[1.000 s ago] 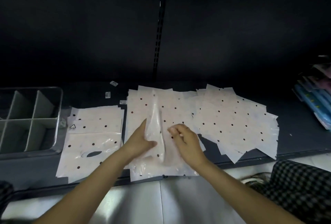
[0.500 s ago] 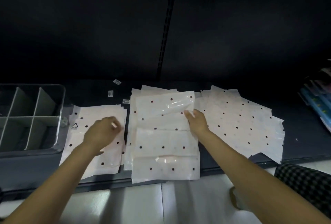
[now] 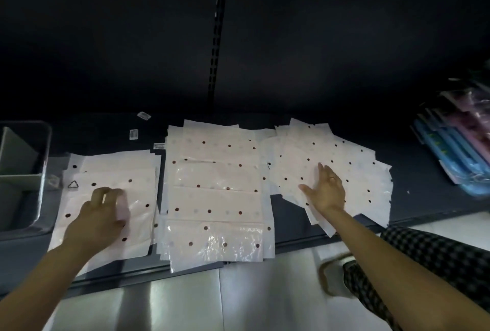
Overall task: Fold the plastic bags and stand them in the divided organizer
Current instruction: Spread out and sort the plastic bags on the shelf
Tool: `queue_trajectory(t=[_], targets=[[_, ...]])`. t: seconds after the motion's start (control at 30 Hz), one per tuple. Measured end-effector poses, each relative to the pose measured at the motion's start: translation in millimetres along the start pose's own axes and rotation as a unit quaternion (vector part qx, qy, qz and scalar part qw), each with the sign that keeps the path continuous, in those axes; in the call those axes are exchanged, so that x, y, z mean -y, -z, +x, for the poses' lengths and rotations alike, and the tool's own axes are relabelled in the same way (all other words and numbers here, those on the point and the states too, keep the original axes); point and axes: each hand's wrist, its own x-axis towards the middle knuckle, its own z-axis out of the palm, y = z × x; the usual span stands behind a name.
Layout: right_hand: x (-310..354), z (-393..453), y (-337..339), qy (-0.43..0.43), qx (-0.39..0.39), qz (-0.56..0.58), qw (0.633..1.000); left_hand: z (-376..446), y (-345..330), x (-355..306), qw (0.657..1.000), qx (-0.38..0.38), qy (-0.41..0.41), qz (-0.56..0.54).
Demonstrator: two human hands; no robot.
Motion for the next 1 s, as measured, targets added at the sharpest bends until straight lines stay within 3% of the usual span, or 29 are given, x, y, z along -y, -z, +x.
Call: queue_trajectory(t=[0.07, 0.2, 0.33, 0.47, 0.53, 0.63, 0.83, 0.93, 1.0], targets=[[-17.0, -2.0, 3.8, 0.026, 0.035, -0.049, 0.998, 3.1, 1.8, 4.1, 0.999, 0.031, -0.010, 0.000], [-22.2, -5.6, 7.7, 0.066, -0.051, -0.083, 0.993, 5.9, 3.6, 4.5, 0.996, 0.070, 0.011, 0.049], [-9.6, -7.1, 14.6, 0.004, -0.050, 0.002, 0.999, 5.4, 7.4, -4.5, 0.993, 0.003, -0.004, 0.119], [12.5, -13.4, 21.7, 0.039, -0.084, 0.062, 0.994, 12.7, 0.4, -12.6, 0.987, 0.007, -0.091, 0.132], [31.3, -17.9, 24.9, 0.058, -0.103, 0.104, 0.987, 12.0, -2.2, -16.6, 0.991, 0.013, -0.080, 0.107], [72.5, -25.8, 25.5, 0.070, -0.101, 0.214, 0.969, 6.5, -0.9, -21.1, 0.985, -0.038, -0.067, 0.152], [178.8, -35.0, 8.2, 0.013, 0.059, 0.436, 0.898, 4.6, -9.6, -27.4, 0.980, -0.023, -0.083, 0.179], [208.8, -40.8, -3.9, 0.014, 0.144, 0.496, 0.856, 5.7, -10.9, -24.5, 0.982, -0.015, -0.072, 0.173], [209.8, -44.4, -12.1, 0.032, 0.173, 0.485, 0.857, 10.6, -11.6, -20.8, 0.984, -0.011, -0.080, 0.157]])
